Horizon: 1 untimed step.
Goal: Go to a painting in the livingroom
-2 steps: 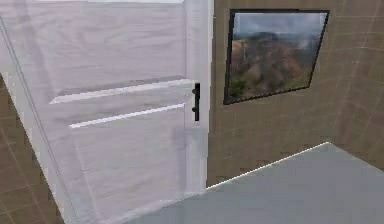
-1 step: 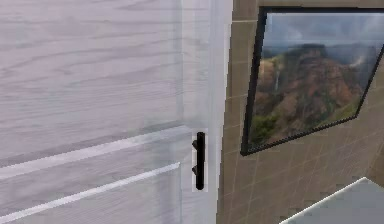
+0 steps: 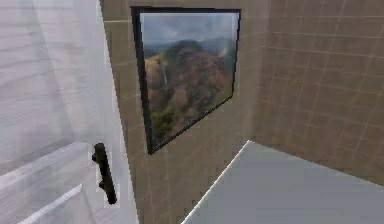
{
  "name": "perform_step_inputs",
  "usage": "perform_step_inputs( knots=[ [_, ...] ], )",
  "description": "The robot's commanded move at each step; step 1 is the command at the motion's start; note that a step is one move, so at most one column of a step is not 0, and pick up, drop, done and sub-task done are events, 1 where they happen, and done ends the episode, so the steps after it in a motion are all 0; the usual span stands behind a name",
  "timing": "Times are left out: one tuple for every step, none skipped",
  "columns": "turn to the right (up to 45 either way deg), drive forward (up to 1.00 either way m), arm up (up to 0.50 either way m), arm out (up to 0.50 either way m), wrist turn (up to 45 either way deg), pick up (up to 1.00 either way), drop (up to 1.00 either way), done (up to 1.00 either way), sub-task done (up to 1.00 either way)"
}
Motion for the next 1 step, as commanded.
perform_step_inputs(
  knots=[
    [0.0,0.00,0.00,0.00,0.0,0.00,0.00,1.00,0.00]
  ],
)
